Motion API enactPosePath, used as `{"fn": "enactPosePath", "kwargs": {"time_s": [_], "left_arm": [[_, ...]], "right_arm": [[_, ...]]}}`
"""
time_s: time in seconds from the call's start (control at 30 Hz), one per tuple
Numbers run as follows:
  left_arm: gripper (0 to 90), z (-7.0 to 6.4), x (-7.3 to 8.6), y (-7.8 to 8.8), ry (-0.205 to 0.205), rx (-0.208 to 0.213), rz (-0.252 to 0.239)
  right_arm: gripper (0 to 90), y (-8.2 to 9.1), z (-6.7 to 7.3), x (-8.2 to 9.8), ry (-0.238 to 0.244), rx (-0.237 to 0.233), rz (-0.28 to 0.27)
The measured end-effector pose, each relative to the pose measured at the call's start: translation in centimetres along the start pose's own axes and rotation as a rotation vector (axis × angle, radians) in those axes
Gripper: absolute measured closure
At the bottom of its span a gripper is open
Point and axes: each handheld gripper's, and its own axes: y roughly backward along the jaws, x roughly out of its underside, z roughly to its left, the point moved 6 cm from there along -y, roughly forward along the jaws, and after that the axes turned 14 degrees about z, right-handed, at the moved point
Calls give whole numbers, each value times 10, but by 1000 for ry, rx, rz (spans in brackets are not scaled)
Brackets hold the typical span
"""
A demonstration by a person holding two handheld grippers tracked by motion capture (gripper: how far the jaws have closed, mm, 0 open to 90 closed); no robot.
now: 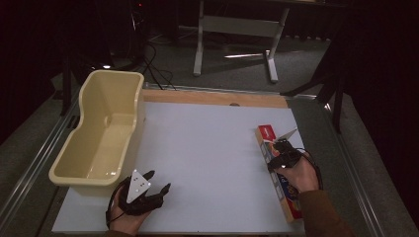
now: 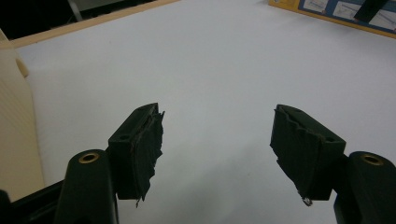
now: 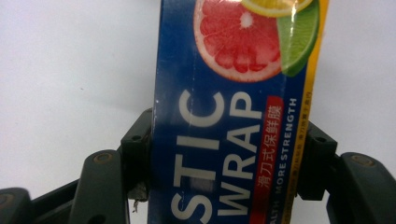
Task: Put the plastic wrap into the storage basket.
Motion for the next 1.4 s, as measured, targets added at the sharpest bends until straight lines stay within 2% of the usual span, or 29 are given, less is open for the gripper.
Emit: {"fn": "enactPosePath", "kwargs": {"time_s": [0.1,0.33,0.4,0.47,0.53,0.7,0.83,1.4], "left_arm": [[335,0,0,1,1,0,-2],[338,1,0,0,3,-1,0],[338,1,0,0,4,-2,-1],[338,1,0,0,6,-2,-1],[338,1,0,0,5,-2,-2],[338,1,0,1,5,-4,-4],[338,2,0,1,5,-5,-6],[321,1,-1,2,4,-9,-15]], "right_arm": [[382,-1,-1,-2,-7,-7,36],[417,1,0,-2,-31,-14,47],[418,2,-1,-2,-31,-39,43],[419,3,1,-1,-31,-84,40],[419,6,3,-1,-23,-118,33],[419,15,12,-2,-2,-134,0],[418,25,21,-3,17,-181,-29],[418,67,65,-9,95,-330,-145]]}}
